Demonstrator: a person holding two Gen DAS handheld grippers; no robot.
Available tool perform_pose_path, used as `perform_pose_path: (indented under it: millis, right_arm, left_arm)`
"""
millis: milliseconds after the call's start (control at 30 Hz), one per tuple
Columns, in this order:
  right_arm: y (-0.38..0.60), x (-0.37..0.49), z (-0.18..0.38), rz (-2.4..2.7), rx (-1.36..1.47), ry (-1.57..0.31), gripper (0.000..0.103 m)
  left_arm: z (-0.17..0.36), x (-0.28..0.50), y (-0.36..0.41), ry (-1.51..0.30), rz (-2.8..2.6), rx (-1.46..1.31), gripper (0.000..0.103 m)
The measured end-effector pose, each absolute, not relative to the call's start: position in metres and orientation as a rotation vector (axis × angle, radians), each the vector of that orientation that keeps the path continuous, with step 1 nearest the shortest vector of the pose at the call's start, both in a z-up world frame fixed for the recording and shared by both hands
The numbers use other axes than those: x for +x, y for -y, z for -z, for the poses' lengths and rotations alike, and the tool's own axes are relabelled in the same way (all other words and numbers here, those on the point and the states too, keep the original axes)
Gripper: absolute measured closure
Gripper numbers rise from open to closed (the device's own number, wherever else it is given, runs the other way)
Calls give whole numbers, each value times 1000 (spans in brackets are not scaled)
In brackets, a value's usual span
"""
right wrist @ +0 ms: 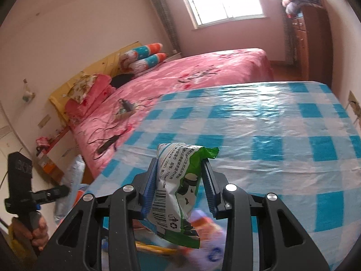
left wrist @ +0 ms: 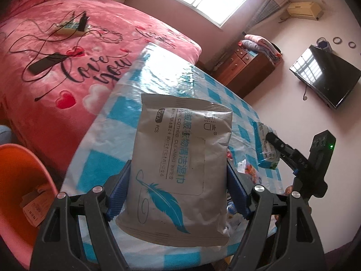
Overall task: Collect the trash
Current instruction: 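Carry the wipes in the left tool while the right tool carries the green packet to the orange bucket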
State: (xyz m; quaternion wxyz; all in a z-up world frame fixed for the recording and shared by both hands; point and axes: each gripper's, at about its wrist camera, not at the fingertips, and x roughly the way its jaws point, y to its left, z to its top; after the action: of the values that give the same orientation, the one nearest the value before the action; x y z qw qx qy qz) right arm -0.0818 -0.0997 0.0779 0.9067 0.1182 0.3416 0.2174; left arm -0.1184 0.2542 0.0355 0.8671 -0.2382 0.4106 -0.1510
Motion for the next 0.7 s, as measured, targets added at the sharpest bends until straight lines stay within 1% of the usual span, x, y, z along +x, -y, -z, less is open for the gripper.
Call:
perform_pose_path:
  millis: [367,700]
  right_arm:
    - [16,-87,-81,-668,279,-801,63]
    - [-84,-103,-85,-857,216,-875,63]
  left_arm:
    - [-26,-152,-309,-849,219,-543,25]
    - [-7,-194,-380,-840,54,-612,25]
